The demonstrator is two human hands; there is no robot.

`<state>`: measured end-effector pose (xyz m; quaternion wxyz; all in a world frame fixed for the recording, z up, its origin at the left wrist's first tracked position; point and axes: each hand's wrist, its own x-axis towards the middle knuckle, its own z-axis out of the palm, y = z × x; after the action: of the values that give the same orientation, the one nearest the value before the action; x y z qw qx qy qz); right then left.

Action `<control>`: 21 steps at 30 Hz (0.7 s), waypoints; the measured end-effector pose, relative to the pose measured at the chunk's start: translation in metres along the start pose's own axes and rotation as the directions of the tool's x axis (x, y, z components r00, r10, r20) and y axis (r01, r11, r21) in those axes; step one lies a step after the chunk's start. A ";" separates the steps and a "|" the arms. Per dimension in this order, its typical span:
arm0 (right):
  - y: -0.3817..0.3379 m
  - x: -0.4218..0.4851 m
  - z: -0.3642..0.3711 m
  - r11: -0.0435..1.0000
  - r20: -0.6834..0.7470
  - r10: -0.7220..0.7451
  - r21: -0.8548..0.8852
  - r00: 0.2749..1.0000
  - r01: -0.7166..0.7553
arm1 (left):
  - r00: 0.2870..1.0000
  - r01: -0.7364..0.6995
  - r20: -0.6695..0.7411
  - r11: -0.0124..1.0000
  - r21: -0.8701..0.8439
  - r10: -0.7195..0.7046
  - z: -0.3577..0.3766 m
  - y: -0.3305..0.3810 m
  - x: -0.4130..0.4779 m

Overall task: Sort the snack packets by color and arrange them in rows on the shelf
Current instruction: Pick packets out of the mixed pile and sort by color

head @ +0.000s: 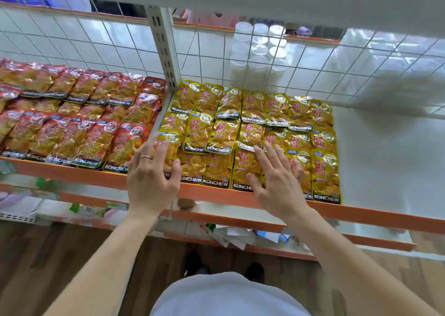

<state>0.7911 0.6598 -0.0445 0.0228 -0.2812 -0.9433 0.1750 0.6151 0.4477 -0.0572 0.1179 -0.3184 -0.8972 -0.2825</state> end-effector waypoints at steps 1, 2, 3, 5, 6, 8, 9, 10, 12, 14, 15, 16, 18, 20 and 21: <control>-0.003 0.002 0.001 1.000 0.003 0.001 -0.006 1.000 -0.001 | 0.996 0.063 0.063 0.998 0.022 -0.064 -0.002 -0.009 0.004; -0.006 0.004 0.002 1.000 0.005 0.000 -0.011 1.000 0.000 | 0.988 0.086 0.124 0.996 0.038 -0.090 -0.002 -0.013 0.006; -0.011 0.006 0.004 1.000 0.007 -0.001 -0.015 1.000 0.001 | 0.981 0.079 0.171 0.996 0.051 -0.087 -0.002 -0.017 0.008; -0.018 0.009 0.008 1.000 0.024 0.007 -0.028 1.000 -0.007 | 0.975 0.038 0.215 0.997 0.066 -0.051 0.000 -0.019 0.008; -0.021 0.010 0.010 0.999 0.036 0.013 -0.038 0.999 -0.011 | 0.976 0.026 0.215 0.997 0.071 -0.040 0.001 -0.020 0.008; -0.023 0.011 0.013 0.998 0.053 0.021 -0.059 0.998 -0.017 | 0.978 0.025 0.204 0.997 0.072 -0.039 0.002 -0.021 0.007; -0.023 0.012 0.014 0.998 0.059 0.023 -0.066 0.998 -0.019 | 0.978 0.029 0.203 0.997 0.067 -0.042 0.002 -0.022 0.007; -0.023 0.012 0.015 0.997 0.061 0.025 -0.071 0.998 -0.021 | 0.978 0.031 0.206 0.998 0.062 -0.043 0.002 -0.022 0.007; -0.022 0.012 0.015 0.997 0.056 0.026 -0.080 0.998 -0.021 | 0.976 0.029 0.212 0.998 0.063 -0.042 0.003 -0.023 0.006; -0.022 0.012 0.015 0.996 0.046 0.027 -0.089 0.999 -0.023 | 0.978 0.011 0.209 0.997 0.076 -0.027 0.005 -0.024 0.005; -0.022 0.011 0.016 0.995 0.044 0.030 -0.093 0.999 -0.025 | 0.978 0.008 0.206 0.997 0.075 -0.023 0.005 -0.024 0.005; -0.023 0.011 0.016 0.995 0.043 0.034 -0.095 0.999 -0.029 | 0.979 0.011 0.205 0.998 0.069 -0.025 0.006 -0.024 0.004; -0.023 0.011 0.018 0.994 0.045 0.041 -0.101 0.998 -0.037 | 0.979 0.023 0.201 0.998 0.059 -0.034 0.005 -0.023 0.005; -0.024 0.010 0.019 0.993 0.049 0.045 -0.112 0.998 -0.040 | 0.978 0.026 0.207 0.998 0.055 -0.037 0.005 -0.022 0.005; -0.025 0.010 0.019 0.993 0.051 0.043 -0.113 0.998 -0.037 | 0.977 0.027 0.212 0.998 0.052 -0.038 0.005 -0.023 0.006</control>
<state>0.7672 0.6399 -0.0546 -0.0219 -0.2962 -0.9460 0.1298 0.5959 0.4391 -0.0692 0.0242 -0.3291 -0.9163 -0.2269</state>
